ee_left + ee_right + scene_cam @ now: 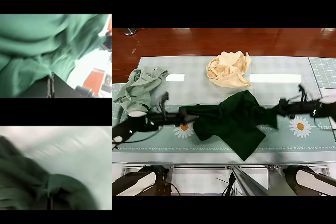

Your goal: Fold the shirts.

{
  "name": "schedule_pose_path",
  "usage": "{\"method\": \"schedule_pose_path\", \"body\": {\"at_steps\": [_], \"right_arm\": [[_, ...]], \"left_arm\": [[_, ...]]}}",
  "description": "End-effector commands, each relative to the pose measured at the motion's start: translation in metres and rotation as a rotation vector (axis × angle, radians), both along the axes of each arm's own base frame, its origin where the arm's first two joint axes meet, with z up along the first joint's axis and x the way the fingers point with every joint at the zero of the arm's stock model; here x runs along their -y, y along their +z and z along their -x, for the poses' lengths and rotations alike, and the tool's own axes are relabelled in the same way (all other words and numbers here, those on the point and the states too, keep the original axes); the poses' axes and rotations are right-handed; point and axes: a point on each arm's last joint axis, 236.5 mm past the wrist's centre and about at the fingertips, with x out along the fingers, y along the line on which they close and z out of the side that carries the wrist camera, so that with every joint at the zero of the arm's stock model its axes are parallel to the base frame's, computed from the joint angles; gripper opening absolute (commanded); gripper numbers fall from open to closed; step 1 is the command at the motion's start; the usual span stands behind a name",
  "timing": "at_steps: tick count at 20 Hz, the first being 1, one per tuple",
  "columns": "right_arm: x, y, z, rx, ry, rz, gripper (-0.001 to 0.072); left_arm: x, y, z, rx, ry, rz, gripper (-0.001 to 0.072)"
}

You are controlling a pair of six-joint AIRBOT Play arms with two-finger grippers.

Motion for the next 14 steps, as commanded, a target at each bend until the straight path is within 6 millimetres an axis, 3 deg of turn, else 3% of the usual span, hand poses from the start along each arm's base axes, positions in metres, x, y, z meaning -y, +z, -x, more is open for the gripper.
{"method": "schedule_pose_path", "body": {"at_steps": [1, 2, 4, 6, 8, 9, 11, 14], "right_arm": [[0.015, 0.118, -0.060, 0.274, 0.053, 0.111, 0.0020], [0.023, 0.174, -0.078, 0.401, 0.043, 0.166, 0.0020], [0.030, 0.301, -0.093, 0.672, 0.024, 0.257, 0.0020], [0.022, 0.416, -0.067, 0.926, 0.024, 0.339, 0.0020], [0.016, 0.498, -0.018, 1.124, 0.006, 0.442, 0.0020], [0.013, 0.527, 0.013, 1.204, -0.007, 0.501, 0.0020], [0.007, 0.554, 0.072, 1.292, -0.031, 0.599, 0.0020], [0.007, 0.552, 0.150, 1.290, -0.052, 0.744, 0.0020]], "left_arm": [[-0.026, 0.110, -0.058, 0.261, 0.072, 0.110, 0.0015], [-0.044, 0.171, -0.083, 0.400, 0.137, 0.130, 0.0015], [-0.077, 0.290, -0.105, 0.669, 0.227, 0.101, 0.0015], [-0.096, 0.403, -0.091, 0.918, 0.280, 0.049, 0.0015], [-0.101, 0.494, -0.053, 1.138, 0.297, -0.020, 0.0016], [-0.099, 0.527, -0.030, 1.229, 0.306, -0.076, 0.0015], [-0.090, 0.571, 0.019, 1.376, 0.324, -0.230, 0.0015], [-0.071, 0.591, 0.085, 1.503, 0.389, -0.494, 0.0015]]}}
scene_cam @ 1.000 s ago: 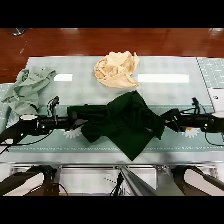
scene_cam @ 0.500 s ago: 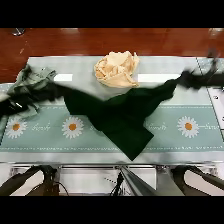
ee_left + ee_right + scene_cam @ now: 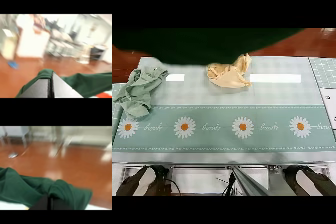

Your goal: Fold the shirts.

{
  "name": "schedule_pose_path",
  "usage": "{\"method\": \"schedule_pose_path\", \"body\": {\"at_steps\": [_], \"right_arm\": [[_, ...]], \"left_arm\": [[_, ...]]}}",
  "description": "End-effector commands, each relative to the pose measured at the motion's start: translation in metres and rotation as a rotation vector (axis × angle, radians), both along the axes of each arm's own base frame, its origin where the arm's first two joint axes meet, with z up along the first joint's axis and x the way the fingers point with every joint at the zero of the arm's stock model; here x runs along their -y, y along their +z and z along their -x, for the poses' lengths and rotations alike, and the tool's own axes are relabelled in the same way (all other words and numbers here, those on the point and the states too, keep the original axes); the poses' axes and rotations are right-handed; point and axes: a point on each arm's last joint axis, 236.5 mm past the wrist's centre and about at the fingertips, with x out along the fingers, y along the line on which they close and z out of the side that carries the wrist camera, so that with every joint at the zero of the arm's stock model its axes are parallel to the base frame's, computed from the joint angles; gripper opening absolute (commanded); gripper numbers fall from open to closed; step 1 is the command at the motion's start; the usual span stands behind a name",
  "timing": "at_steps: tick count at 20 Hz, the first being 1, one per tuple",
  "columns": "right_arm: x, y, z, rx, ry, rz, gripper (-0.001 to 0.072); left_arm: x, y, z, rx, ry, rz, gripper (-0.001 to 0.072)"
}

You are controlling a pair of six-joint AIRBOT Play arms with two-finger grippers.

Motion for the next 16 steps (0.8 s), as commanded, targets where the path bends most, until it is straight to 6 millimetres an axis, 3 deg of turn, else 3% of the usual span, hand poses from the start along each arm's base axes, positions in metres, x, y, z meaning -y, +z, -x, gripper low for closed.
{"method": "schedule_pose_path", "body": {"at_steps": [1, 3, 5, 7, 9, 10, 12, 15, 16], "right_arm": [[0.006, 0.011, 0.098, 0.073, -0.148, 0.099, 0.0020], [0.015, 0.000, 0.130, 0.069, -0.232, 0.083, 0.0020], [0.021, -0.033, 0.143, -0.024, -0.269, 0.069, 0.0020], [0.027, -0.082, 0.142, -0.195, -0.288, 0.054, 0.0021], [0.030, -0.130, 0.132, -0.348, -0.278, 0.036, 0.0020], [0.028, -0.156, 0.124, -0.422, -0.257, 0.019, 0.0021], [0.022, -0.209, 0.110, -0.566, -0.212, -0.021, 0.0020], [0.015, -0.292, 0.095, -0.779, -0.161, -0.092, 0.0020], [0.012, -0.316, 0.090, -0.834, -0.142, -0.121, 0.0021]], "left_arm": [[0.015, 0.031, 0.077, 0.160, 0.283, -0.218, 0.0016], [-0.007, 0.023, 0.105, 0.160, 0.532, -0.317, 0.0015], [-0.022, 0.019, 0.126, 0.148, 0.623, -0.317, 0.0015], [-0.022, 0.012, 0.131, 0.134, 0.559, -0.340, 0.0016], [-0.036, -0.014, 0.114, 0.044, 0.534, -0.364, 0.0015], [-0.048, -0.035, 0.100, -0.037, 0.549, -0.363, 0.0015], [-0.066, -0.095, 0.060, -0.226, 0.546, -0.374, 0.0015], [-0.063, -0.204, 0.000, -0.495, 0.428, -0.331, 0.0015], [-0.060, -0.232, -0.020, -0.545, 0.395, -0.281, 0.0015]]}}
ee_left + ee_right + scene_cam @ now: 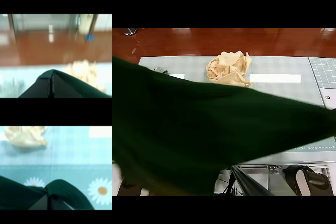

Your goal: Fold the shirts.

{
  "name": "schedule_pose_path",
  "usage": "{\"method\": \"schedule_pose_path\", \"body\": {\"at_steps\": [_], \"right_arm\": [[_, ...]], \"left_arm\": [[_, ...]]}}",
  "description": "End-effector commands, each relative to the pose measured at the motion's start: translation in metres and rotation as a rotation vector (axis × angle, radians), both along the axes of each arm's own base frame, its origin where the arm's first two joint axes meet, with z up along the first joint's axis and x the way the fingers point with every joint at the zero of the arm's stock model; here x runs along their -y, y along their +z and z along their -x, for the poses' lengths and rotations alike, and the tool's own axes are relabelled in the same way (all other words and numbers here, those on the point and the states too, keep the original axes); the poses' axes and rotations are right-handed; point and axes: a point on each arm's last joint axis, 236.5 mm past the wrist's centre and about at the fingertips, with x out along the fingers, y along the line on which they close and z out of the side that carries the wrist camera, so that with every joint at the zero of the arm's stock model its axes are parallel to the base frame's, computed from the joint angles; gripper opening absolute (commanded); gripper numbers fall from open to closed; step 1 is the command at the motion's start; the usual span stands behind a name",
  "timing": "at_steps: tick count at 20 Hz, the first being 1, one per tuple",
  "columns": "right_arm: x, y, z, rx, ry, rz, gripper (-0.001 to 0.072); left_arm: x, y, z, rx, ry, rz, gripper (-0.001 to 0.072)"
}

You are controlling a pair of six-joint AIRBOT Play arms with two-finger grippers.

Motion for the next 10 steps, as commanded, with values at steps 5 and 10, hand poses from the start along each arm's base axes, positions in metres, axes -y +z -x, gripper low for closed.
{"method": "schedule_pose_path", "body": {"at_steps": [5, 10], "right_arm": [[-0.011, -0.171, -0.056, -0.268, -0.016, -0.236, 0.0020], [0.027, -0.234, -0.148, -0.310, -0.126, -0.257, 0.0021]], "left_arm": [[0.017, -0.199, -0.125, -0.387, -0.044, 0.319, 0.0016], [0.039, -0.250, -0.191, -0.459, -0.038, 0.394, 0.0016]]}}
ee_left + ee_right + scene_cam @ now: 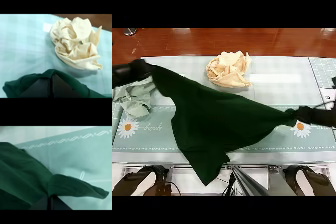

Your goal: Fold the shirts.

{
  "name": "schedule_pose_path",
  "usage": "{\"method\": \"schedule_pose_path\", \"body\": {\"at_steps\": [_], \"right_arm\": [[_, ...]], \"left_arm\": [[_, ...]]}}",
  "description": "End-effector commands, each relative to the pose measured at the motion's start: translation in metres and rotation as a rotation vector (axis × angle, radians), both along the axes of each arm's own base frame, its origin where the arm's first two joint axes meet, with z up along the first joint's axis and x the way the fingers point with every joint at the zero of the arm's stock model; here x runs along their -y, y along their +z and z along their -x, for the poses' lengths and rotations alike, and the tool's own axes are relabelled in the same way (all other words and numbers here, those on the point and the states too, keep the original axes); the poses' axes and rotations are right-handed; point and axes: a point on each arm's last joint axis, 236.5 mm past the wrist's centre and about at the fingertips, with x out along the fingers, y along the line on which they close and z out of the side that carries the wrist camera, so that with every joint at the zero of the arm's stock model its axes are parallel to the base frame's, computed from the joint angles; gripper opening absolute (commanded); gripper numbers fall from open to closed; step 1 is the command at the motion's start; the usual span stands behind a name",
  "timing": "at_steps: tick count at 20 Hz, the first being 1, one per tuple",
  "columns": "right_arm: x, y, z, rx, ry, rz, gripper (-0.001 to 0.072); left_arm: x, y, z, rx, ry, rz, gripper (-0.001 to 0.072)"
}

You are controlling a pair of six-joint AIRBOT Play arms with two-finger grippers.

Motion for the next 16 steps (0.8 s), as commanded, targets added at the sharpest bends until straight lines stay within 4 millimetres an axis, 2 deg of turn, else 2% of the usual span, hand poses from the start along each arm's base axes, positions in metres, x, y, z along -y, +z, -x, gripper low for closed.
{"method": "schedule_pose_path", "body": {"at_steps": [1, 4, 5, 6, 7, 8, 10, 11, 13, 15, 16], "right_arm": [[0.024, -0.047, -0.068, -0.024, -0.081, -0.017, 0.0021], [0.030, -0.073, -0.109, -0.137, -0.063, -0.068, 0.0023], [0.027, -0.077, -0.118, -0.169, -0.057, -0.100, 0.0132], [0.023, -0.079, -0.127, -0.197, -0.045, -0.132, 0.0448], [0.022, -0.078, -0.132, -0.215, -0.024, -0.147, 0.0641], [0.025, -0.073, -0.136, -0.223, 0.003, -0.133, 0.0633], [0.049, -0.052, -0.136, -0.217, 0.040, -0.042, 0.0634], [0.066, -0.038, -0.133, -0.208, 0.040, 0.003, 0.0633], [0.104, -0.016, -0.119, -0.174, -0.029, 0.072, 0.0632], [0.127, -0.012, -0.097, -0.153, -0.135, 0.070, 0.0631], [0.129, -0.021, -0.082, -0.155, -0.175, 0.061, 0.0631]], "left_arm": [[0.014, -0.039, -0.041, -0.061, 0.013, 0.060, 0.0016], [0.022, -0.061, -0.049, -0.127, -0.004, 0.086, 0.0017], [0.025, -0.066, -0.047, -0.146, -0.012, 0.093, 0.0059], [0.027, -0.069, -0.045, -0.162, -0.021, 0.093, 0.0266], [0.028, -0.071, -0.043, -0.172, -0.029, 0.093, 0.0631], [0.026, -0.073, -0.040, -0.182, -0.036, 0.081, 0.0703], [0.013, -0.083, -0.019, -0.279, -0.089, -0.001, 0.0703], [-0.001, -0.093, -0.001, -0.362, -0.115, -0.062, 0.0703], [-0.031, -0.123, 0.048, -0.573, -0.159, -0.151, 0.0702], [-0.037, -0.150, 0.093, -0.724, -0.213, -0.120, 0.0701], [-0.034, -0.165, 0.114, -0.778, -0.206, -0.079, 0.0702]]}}
